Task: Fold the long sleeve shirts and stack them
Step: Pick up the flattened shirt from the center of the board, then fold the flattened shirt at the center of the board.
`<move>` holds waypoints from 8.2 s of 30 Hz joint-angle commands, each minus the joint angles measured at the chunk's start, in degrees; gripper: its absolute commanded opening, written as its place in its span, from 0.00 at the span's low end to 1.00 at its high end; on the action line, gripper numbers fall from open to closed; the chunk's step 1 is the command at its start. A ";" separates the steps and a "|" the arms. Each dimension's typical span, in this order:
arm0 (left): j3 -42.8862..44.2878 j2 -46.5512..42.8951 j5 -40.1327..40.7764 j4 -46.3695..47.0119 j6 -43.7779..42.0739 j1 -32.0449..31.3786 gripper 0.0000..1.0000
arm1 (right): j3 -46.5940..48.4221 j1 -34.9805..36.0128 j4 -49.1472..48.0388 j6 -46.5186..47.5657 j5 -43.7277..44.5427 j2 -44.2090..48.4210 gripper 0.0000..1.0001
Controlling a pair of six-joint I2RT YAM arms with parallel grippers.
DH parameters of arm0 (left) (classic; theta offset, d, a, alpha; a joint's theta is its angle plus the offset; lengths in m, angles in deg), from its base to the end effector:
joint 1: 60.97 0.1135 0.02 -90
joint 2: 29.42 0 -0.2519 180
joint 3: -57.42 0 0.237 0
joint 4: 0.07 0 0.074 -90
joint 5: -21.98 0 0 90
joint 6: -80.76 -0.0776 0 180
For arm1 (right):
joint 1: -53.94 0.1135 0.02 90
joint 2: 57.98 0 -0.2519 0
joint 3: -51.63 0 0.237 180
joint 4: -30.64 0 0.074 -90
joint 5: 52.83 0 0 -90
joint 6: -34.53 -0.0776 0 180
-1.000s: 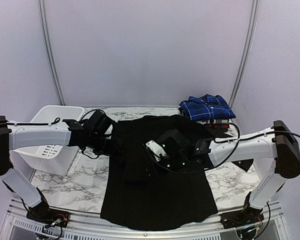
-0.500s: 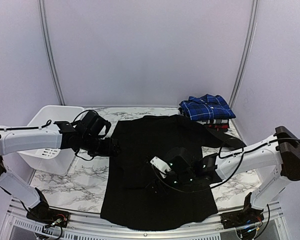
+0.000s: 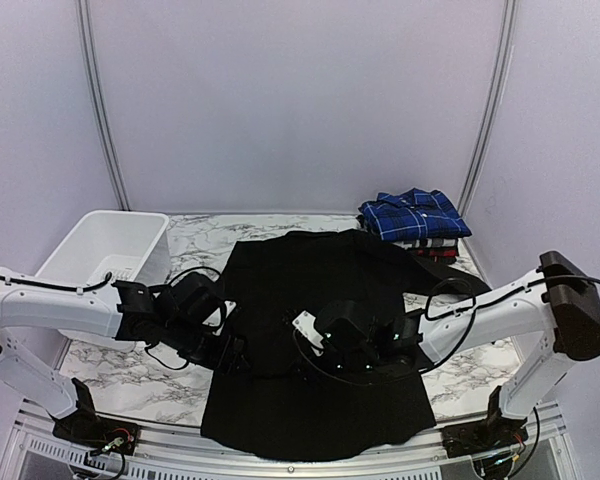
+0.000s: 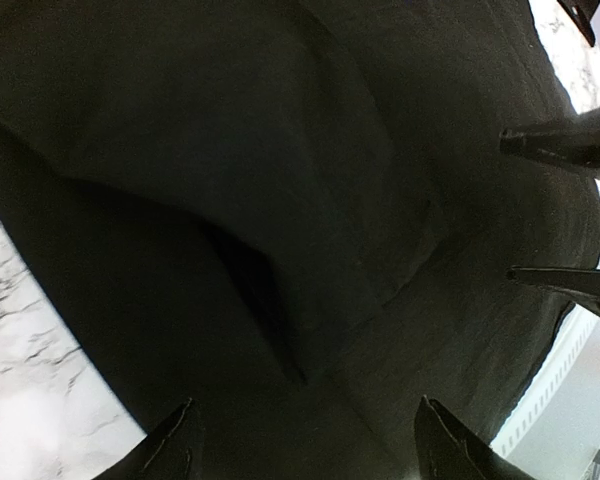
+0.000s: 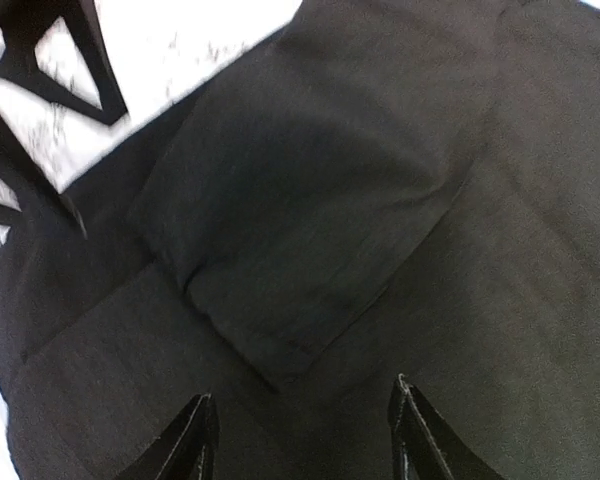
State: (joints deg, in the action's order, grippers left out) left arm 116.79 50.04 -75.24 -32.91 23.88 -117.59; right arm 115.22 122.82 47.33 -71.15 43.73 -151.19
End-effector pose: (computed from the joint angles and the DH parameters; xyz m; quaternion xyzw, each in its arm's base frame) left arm 0.1500 -0.2455 0.1593 0.2123 0.9223 -0.2661 0.1827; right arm 0.1324 0.3182 0.1386 -0.3959 0.8381 0.2106 0.3106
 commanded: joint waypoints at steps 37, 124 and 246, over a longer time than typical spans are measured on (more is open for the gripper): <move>4.81 -3.92 -10.31 25.72 18.16 8.77 0.00 | -15.44 -0.78 -35.13 16.83 4.16 9.51 0.58; 5.63 -7.64 -13.95 21.07 14.94 13.03 0.35 | 4.48 -13.89 -12.57 4.44 13.63 7.65 0.00; 21.44 20.42 -15.30 -7.50 -2.92 -17.94 0.01 | 51.09 -38.56 16.98 20.79 10.06 -2.60 0.00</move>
State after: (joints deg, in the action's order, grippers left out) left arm 136.85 68.66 -89.36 -40.71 21.34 -135.95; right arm 162.56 84.51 66.36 -50.47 56.89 -151.54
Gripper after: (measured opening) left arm 0.005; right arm 0.002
